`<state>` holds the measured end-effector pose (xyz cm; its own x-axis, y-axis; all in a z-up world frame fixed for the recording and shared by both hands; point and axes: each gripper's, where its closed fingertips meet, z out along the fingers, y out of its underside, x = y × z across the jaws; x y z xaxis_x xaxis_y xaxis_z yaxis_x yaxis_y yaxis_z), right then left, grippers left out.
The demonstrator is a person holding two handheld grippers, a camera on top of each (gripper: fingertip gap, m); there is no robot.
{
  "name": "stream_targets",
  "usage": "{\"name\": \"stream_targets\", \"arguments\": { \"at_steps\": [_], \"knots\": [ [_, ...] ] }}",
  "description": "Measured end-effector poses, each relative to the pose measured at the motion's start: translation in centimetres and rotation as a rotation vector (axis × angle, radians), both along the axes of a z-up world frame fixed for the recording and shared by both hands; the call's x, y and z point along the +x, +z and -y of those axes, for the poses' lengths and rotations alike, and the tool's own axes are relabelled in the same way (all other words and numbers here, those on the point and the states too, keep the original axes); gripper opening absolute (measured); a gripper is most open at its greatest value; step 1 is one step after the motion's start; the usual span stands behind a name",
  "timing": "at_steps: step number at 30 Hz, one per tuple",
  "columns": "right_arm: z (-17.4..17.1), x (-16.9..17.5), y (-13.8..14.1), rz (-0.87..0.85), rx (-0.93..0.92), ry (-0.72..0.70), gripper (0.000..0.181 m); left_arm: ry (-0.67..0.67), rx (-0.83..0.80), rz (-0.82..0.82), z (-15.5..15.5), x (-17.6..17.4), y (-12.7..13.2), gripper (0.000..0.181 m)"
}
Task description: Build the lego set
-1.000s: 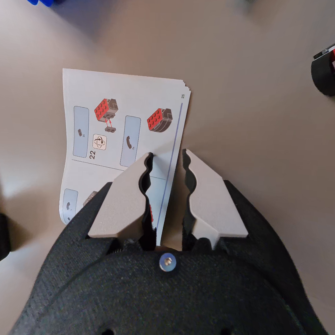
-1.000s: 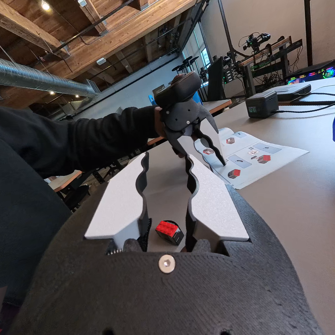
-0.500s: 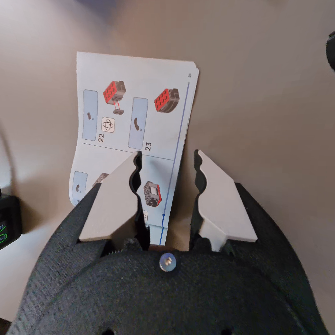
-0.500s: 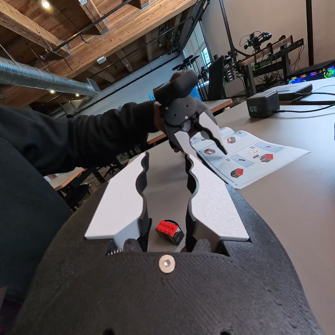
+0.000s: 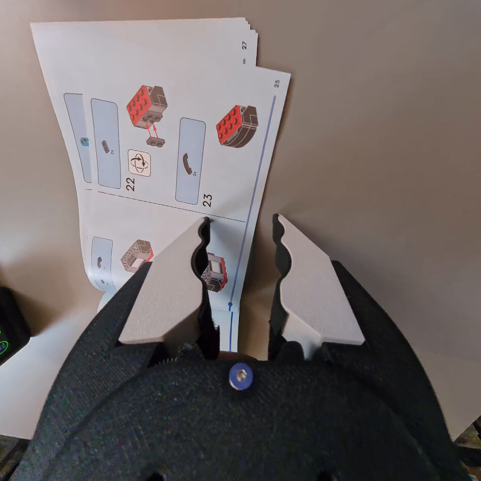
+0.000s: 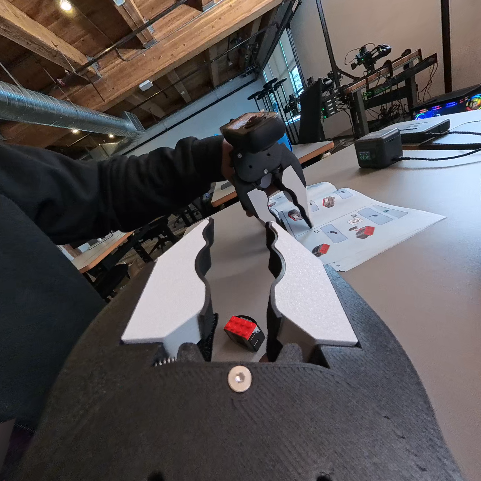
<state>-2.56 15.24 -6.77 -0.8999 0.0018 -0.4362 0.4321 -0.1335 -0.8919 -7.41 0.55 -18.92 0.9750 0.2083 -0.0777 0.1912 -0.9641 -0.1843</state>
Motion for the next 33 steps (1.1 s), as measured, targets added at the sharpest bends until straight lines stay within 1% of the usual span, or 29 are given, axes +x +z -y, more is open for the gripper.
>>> {"name": "stream_targets", "arguments": {
  "at_steps": [5,10,15,25,33],
  "knots": [
    [0.0,0.0,-0.1,0.000,0.004,-0.001,0.040,-0.014,-0.031,-0.019,0.7,-0.2,0.1,0.040],
    [0.1,0.0,-0.1,0.001,0.005,-0.001,0.040,-0.020,-0.033,-0.051,0.9,-0.3,0.1,0.033],
    [0.1,0.1,-0.1,0.001,0.008,0.003,0.040,-0.005,-0.043,-0.075,1.4,-0.4,0.0,0.023],
    [0.2,0.3,-0.1,-0.001,0.010,0.007,0.040,0.034,-0.037,-0.068,2.2,-0.1,0.7,0.024],
    [0.3,0.3,-0.1,-0.003,0.012,0.007,0.040,0.067,-0.043,-0.078,3.8,0.3,1.6,0.034]
  ]
}}
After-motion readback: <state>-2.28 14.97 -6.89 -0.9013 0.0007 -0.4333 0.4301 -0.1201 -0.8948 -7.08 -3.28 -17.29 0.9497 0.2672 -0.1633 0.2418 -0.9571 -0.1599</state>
